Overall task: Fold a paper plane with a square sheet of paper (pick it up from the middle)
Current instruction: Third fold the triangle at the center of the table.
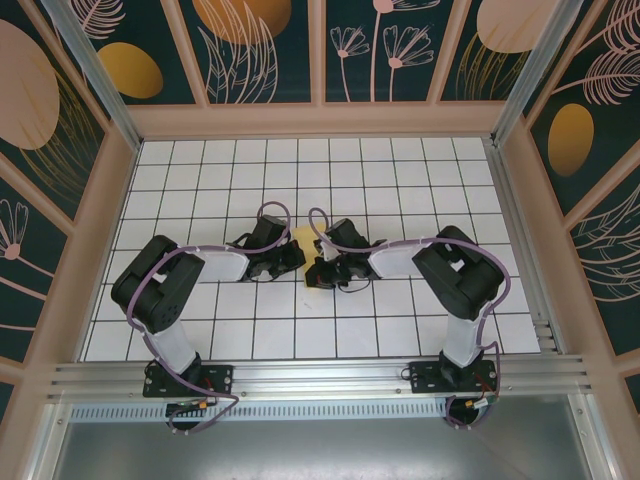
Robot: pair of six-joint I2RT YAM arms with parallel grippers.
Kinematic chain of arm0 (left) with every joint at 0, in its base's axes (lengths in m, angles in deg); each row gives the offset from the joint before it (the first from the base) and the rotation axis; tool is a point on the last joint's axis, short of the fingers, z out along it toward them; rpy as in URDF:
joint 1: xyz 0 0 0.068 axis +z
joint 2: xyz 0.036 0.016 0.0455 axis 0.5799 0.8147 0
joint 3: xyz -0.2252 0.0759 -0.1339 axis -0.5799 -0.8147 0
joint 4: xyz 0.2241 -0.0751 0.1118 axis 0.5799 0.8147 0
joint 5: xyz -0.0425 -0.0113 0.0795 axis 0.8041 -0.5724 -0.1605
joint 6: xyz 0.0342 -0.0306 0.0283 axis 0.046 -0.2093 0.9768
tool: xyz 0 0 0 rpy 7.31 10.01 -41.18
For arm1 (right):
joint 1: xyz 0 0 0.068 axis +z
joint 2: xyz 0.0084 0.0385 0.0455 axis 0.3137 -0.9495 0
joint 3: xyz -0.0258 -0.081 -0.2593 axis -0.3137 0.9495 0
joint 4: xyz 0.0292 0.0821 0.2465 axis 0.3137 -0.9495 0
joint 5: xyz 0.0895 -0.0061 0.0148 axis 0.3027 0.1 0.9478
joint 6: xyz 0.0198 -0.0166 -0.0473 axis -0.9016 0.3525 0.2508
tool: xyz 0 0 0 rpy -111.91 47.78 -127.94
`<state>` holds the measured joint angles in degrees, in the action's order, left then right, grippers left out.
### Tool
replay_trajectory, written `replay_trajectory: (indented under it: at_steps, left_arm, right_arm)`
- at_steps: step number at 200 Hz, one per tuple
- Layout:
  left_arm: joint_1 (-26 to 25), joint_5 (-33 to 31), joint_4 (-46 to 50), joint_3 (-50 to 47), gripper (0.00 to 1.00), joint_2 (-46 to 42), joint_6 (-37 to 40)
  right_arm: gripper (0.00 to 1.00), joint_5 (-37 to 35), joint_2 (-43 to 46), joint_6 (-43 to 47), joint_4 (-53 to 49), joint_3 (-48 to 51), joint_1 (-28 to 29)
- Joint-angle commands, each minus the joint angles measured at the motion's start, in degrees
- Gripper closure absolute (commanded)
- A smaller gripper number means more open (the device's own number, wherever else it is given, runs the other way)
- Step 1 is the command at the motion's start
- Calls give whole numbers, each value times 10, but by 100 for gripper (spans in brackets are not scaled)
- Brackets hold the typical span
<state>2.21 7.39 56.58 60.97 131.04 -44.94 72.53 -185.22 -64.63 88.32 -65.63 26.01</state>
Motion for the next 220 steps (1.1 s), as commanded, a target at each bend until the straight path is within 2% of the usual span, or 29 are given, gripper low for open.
replay_trajectory:
  at_steps: [1,55,86,117,151,220]
  left_arm:
    - [2,-44,42,-23,100,12,-3]
    - [2,-46,41,-24,100,10,-2]
    - [2,-48,43,-24,100,7,-3]
    - [2,-49,42,-24,100,6,-2]
    - [2,-50,41,-24,100,5,-2]
    - [2,-55,53,-17,100,4,0]
  right_arm:
    - [97,3,7,10,-13,3,5]
    - [98,-16,-12,7,-29,-5,5]
    - [97,-20,49,7,-13,-11,-7]
    - [97,-46,93,13,-10,9,-52]
    - [97,-45,75,36,-16,1,-84]
    - [97,-21,10,58,-19,-36,-91]
